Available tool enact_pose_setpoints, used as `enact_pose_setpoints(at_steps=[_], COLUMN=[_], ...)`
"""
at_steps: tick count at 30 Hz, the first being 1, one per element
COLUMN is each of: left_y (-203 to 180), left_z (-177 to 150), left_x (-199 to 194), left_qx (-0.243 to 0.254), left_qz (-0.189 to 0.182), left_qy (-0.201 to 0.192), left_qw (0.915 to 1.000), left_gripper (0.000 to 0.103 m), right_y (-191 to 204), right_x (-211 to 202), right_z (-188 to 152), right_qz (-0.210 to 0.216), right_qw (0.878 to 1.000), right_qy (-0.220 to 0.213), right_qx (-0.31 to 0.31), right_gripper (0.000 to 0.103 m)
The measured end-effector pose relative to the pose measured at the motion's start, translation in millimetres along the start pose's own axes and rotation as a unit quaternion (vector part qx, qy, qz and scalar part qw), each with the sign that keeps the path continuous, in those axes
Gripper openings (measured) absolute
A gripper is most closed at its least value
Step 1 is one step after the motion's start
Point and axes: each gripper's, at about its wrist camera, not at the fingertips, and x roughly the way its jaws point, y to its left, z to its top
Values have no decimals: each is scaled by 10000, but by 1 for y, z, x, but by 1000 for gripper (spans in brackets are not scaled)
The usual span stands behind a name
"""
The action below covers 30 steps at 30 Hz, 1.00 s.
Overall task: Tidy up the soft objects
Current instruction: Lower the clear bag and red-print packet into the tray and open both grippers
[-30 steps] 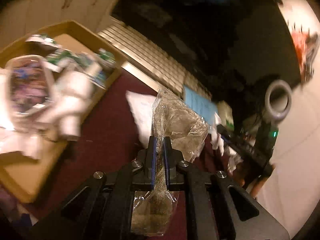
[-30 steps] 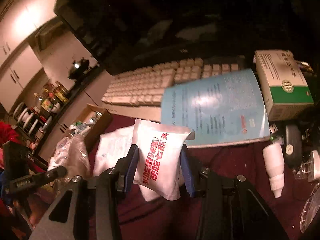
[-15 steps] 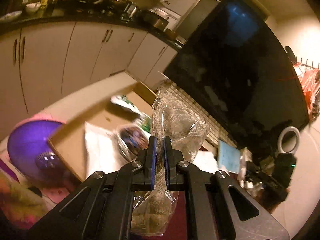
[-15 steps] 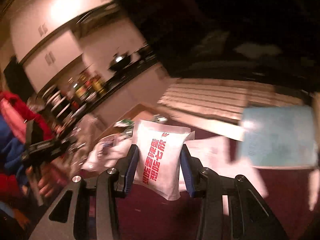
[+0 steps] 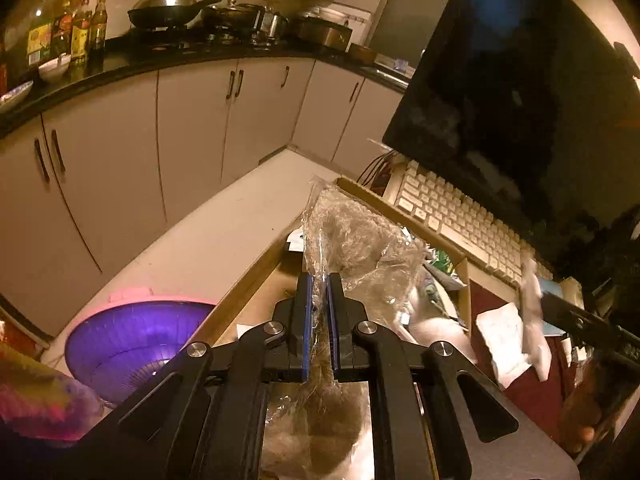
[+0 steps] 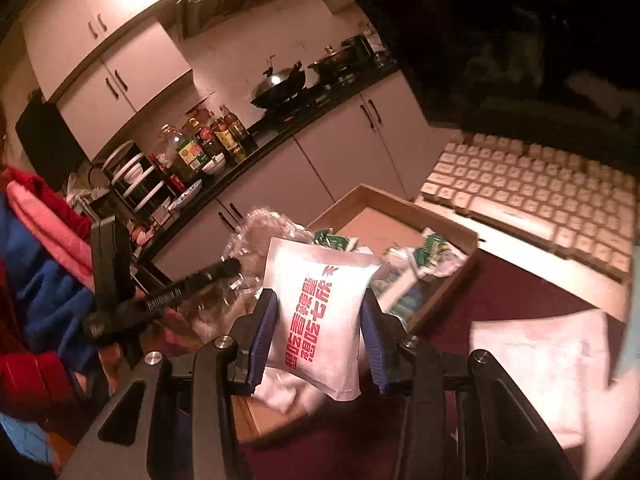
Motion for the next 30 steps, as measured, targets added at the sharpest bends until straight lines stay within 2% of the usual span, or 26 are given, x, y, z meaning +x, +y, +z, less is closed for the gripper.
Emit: enact_pose_setpoints(at_steps=[3,6,8,11,12,14,15,18,20,25,28,30], left_y=[14,22,25,38,43,54,55,50,40,3,-29,-50], left_z=[-1,-1,2,3,3,2,2,-1,-3,-20,-33,-39], left_x=[9,23,25,18,15,7,3,-7,-18,-53,-64,-66], left_qx=[-331,-520,-579,-890,-1073,-1435,-1462,-1344,-1244,-803,-518,-360], left_qz=[-240,-80,-100,-169,-184,-263,-317,-369,-363,15,-76,-236], left_qy=[53,352,390,193,101,-123,-208,-222,-398,-803,-866,-834], left_qw=[9992,9980,9975,9957,9940,9892,9885,9900,9908,9935,9949,9956], left_gripper=[7,8,9,21,35,52,53,53,53,53,53,58], right_y=[-5,-10,-12,-14,-13,-7,-3,6,7,0,-13,-24], right_x=[21,36,43,51,51,52,50,40,35,-3,-32,-49], right_z=[1,1,-1,-5,-6,-6,-6,-5,-5,-14,-23,-28], right_qz=[20,-50,-68,88,174,316,311,213,243,391,375,309], right_qw=[9996,9991,9987,9977,9975,9977,9982,9994,9994,9990,9992,9995], right_qy=[77,157,166,183,164,126,103,-1,-24,-138,-98,19], right_qx=[260,392,478,642,667,581,499,283,248,138,46,-102], right_gripper=[42,43,44,49,53,55,55,58,59,59,59,59])
